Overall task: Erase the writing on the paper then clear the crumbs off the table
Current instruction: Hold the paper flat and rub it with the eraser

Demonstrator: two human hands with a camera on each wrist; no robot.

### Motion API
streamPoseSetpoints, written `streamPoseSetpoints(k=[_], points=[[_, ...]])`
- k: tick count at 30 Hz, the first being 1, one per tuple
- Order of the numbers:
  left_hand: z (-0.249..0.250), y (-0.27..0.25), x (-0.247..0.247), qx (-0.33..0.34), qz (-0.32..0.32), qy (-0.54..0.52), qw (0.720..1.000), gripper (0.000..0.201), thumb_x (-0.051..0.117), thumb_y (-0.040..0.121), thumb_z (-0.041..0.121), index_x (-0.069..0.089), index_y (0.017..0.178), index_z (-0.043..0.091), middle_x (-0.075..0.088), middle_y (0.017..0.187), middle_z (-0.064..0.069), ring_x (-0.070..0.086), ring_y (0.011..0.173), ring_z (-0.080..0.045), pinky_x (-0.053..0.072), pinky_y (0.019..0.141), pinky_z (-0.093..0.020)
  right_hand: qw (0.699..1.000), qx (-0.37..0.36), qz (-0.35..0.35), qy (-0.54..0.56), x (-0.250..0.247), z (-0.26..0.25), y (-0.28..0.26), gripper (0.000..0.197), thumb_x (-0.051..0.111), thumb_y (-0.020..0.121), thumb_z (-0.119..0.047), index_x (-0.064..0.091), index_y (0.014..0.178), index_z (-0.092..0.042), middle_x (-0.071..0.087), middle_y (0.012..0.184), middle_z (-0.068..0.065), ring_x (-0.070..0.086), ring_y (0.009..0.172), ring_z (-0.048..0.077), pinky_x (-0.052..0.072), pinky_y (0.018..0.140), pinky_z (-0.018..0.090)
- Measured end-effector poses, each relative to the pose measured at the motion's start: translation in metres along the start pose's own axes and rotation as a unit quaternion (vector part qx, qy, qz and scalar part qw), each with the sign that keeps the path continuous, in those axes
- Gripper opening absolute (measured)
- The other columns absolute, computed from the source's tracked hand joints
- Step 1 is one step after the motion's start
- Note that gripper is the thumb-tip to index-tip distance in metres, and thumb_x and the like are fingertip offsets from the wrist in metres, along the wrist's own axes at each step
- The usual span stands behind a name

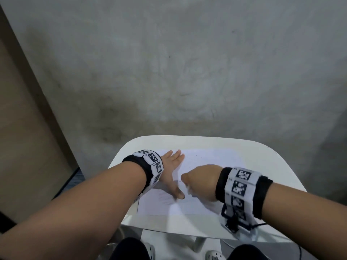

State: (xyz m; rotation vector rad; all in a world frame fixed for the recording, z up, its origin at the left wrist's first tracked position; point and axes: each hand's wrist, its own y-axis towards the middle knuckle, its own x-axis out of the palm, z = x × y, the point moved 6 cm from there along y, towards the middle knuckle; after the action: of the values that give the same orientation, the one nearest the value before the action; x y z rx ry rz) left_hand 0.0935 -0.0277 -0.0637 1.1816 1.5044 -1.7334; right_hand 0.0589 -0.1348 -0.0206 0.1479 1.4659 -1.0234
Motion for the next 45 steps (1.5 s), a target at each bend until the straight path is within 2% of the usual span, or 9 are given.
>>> streamPoseSetpoints(k=[5,19,24,28,32,36,39,42,45], points=[[-0.004,0.001,0.003,-0.007,0.002,-0.018,1.000,0.136,0.065,0.061,0.080,-0.024,0.150,0.026,-0.030,0.156,0.011,-0.023,0.145,-0.015,0.001,0.117,-0.052,0.994,0.108,0.025,0.021,-0.019,0.051,0.002,0.025,0.048,0.093,-0.020,0.059,0.112,-0.009,0.067,0.106,0.005,0.063,0.095,0.024,0.047,0.078,0.034],[0.002,-0.001,-0.002,-0.013,-0.009,0.002,1.000,0.135,0.065,0.065,0.077,-0.025,0.149,0.023,-0.031,0.156,0.008,-0.023,0.146,-0.017,0.001,0.117,-0.053,0.998,-0.043,-0.011,0.041,0.002,-0.020,-0.028,0.024,0.045,0.096,-0.017,0.050,0.120,-0.017,0.050,0.084,-0.002,0.048,0.084,0.022,0.037,0.069,0.029],[-0.002,-0.001,0.000,-0.003,-0.012,-0.016,1.000,0.136,0.063,0.062,0.082,-0.025,0.149,0.024,-0.031,0.156,0.009,-0.024,0.145,-0.016,0.001,0.118,-0.055,0.996,0.062,0.015,0.062,-0.005,0.032,-0.018,0.009,0.047,0.092,-0.021,0.050,0.099,-0.017,0.061,0.095,-0.002,0.055,0.087,0.022,0.045,0.079,0.033],[0.000,0.001,0.000,-0.003,-0.003,-0.012,1.000,0.135,0.064,0.064,0.079,-0.024,0.150,0.022,-0.029,0.157,0.007,-0.022,0.146,-0.018,0.003,0.119,-0.053,1.000,-0.014,0.009,-0.007,0.008,-0.011,-0.030,0.023,0.049,0.092,-0.012,0.049,0.115,-0.015,0.063,0.103,0.000,0.058,0.087,0.024,0.044,0.073,0.031],[0.001,-0.003,-0.003,0.002,-0.010,-0.021,1.000,0.134,0.064,0.065,0.079,-0.024,0.150,0.022,-0.029,0.157,0.007,-0.022,0.146,-0.016,0.003,0.119,-0.054,0.989,0.037,0.012,0.145,0.006,0.020,-0.024,0.006,0.047,0.093,-0.024,0.048,0.097,-0.019,0.054,0.088,-0.002,0.049,0.084,0.022,0.037,0.070,0.030],[0.011,-0.009,-0.019,0.044,0.008,-0.039,0.998,0.120,0.065,0.076,0.067,-0.014,0.153,0.022,-0.019,0.160,0.004,-0.015,0.148,-0.018,0.003,0.120,-0.050,0.891,0.111,0.114,0.426,0.002,0.082,-0.018,0.004,0.051,0.094,-0.019,0.051,0.094,-0.016,0.054,0.078,-0.003,0.052,0.071,0.015,0.041,0.064,0.026],[0.018,-0.017,-0.047,0.084,0.114,-0.181,0.973,0.099,0.066,0.084,0.053,0.003,0.155,0.025,0.022,0.159,0.004,0.032,0.141,-0.018,0.026,0.112,-0.031,0.764,0.091,0.184,0.612,-0.006,0.092,-0.023,0.010,0.060,0.092,-0.018,0.054,0.086,-0.013,0.058,0.075,0.000,0.053,0.066,0.014,0.043,0.065,0.025],[0.022,-0.020,-0.072,0.127,0.181,-0.379,0.899,0.051,0.065,0.091,0.033,0.042,0.135,0.022,0.066,0.111,0.004,0.066,0.090,-0.016,0.047,0.083,-0.027,0.706,0.058,0.223,0.670,-0.017,0.090,-0.022,0.016,0.064,0.091,-0.014,0.052,0.079,-0.014,0.065,0.075,0.003,0.057,0.063,0.014,0.044,0.063,0.023],[0.021,-0.025,-0.087,0.154,0.239,-0.482,0.829,0.014,0.066,0.091,0.014,0.054,0.098,0.015,0.066,0.081,-0.003,0.066,0.069,-0.014,0.049,0.071,-0.027,0.687,0.053,0.250,0.680,-0.023,0.089,-0.016,0.018,0.064,0.091,-0.015,0.053,0.077,-0.015,0.069,0.078,0.004,0.061,0.061,0.014,0.045,0.060,0.022]])
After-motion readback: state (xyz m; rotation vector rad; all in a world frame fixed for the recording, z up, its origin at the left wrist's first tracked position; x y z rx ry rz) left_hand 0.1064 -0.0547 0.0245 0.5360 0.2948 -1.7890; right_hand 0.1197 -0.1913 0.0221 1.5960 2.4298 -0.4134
